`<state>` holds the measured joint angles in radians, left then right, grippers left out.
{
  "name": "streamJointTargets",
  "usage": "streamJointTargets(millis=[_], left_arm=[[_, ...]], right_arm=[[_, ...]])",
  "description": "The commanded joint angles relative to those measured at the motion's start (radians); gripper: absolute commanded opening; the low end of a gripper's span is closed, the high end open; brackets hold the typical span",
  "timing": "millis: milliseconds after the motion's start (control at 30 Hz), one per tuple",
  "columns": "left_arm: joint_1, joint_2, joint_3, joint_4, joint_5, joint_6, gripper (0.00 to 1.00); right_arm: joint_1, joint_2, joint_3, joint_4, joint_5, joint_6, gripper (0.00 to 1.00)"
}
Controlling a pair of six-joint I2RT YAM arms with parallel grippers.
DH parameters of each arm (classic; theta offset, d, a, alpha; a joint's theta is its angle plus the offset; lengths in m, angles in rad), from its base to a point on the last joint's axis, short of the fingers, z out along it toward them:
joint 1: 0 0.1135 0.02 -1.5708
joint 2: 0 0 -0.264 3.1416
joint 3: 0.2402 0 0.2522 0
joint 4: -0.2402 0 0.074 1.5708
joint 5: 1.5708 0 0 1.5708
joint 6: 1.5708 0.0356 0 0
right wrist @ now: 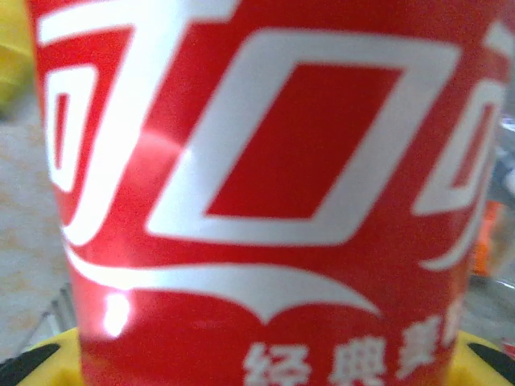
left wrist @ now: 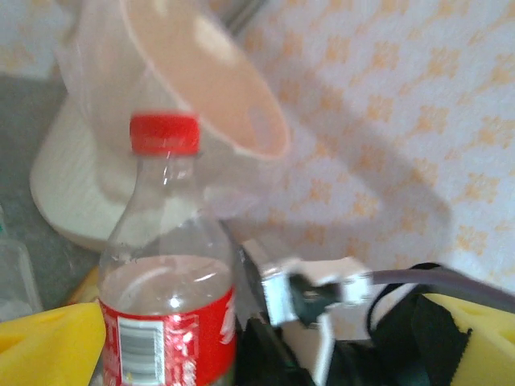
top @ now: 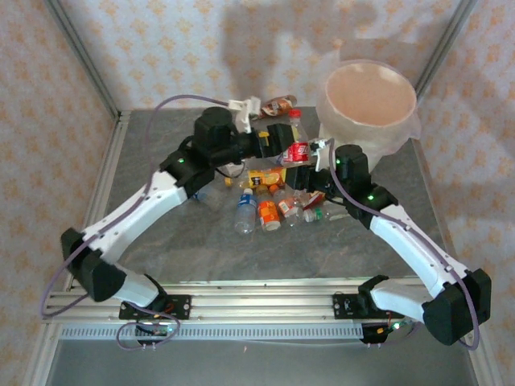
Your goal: Put the plastic bottles in the bin
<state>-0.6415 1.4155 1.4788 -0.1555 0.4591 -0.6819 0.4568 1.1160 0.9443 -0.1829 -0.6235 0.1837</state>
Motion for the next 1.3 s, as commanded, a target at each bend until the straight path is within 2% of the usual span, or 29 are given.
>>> streamJointTargets(millis=[0, 167, 267, 333, 500, 667, 800, 967, 1033, 1100, 1200, 1267], left_arm=[[-0.006, -0.107, -0.014, -0.071, -0.195, 0.032, 1.00], [-0.006, -0.219, -0.146, -0.129, -0.513, -0.006, 1.00], [-0.005, -0.246, -0.197, -0.202, -0.656, -0.015, 1.00], [-0.001, -0.256, -0.213, -0.254, -0.713, -0.023, 1.00], [0.006, -0.281, -0.252, -0.321, -0.763, -0.045, 1.00], [0.015, -0.302, -0.304, -0.331, -0.791, -0.082, 1.00], [0.030, -0.302, -0.326, -0.343, -0.771, -0.099, 1.00], [0.034, -0.297, -0.341, -0.353, -0.745, -0.088, 1.00], [0.038, -0.291, -0.359, -0.362, -0.760, -0.099, 1.00], [0.046, -0.282, -0.381, -0.369, -0.768, -0.118, 1.00], [0.066, -0.274, -0.425, -0.367, -0.766, -0.147, 1.00], [0.079, -0.274, -0.454, -0.364, -0.772, -0.169, 1.00]], right_arm=[[-0.020, 0.011, 0.083, -0.099, 0.136, -0.081, 0.25], [-0.082, 0.062, 0.212, -0.147, 0.195, -0.128, 0.23], [-0.118, 0.120, 0.321, -0.154, 0.277, -0.140, 0.22], [-0.133, 0.159, 0.400, -0.163, 0.358, -0.158, 0.21], [-0.177, 0.256, 0.558, -0.130, 0.484, -0.207, 0.22], [-0.260, 0.382, 0.718, -0.075, 0.516, -0.193, 0.22], [-0.318, 0.500, 0.793, -0.027, 0.550, -0.211, 0.24], [-0.369, 0.649, 0.954, -0.078, 0.544, -0.261, 0.26], [-0.391, 0.691, 0.976, -0.085, 0.489, -0.270, 0.26], [-0.414, 0.722, 0.980, -0.095, 0.372, -0.280, 0.28], [-0.434, 0.749, 0.957, -0.097, 0.213, -0.324, 0.36], [-0.438, 0.751, 0.922, -0.078, 0.158, -0.362, 0.41]])
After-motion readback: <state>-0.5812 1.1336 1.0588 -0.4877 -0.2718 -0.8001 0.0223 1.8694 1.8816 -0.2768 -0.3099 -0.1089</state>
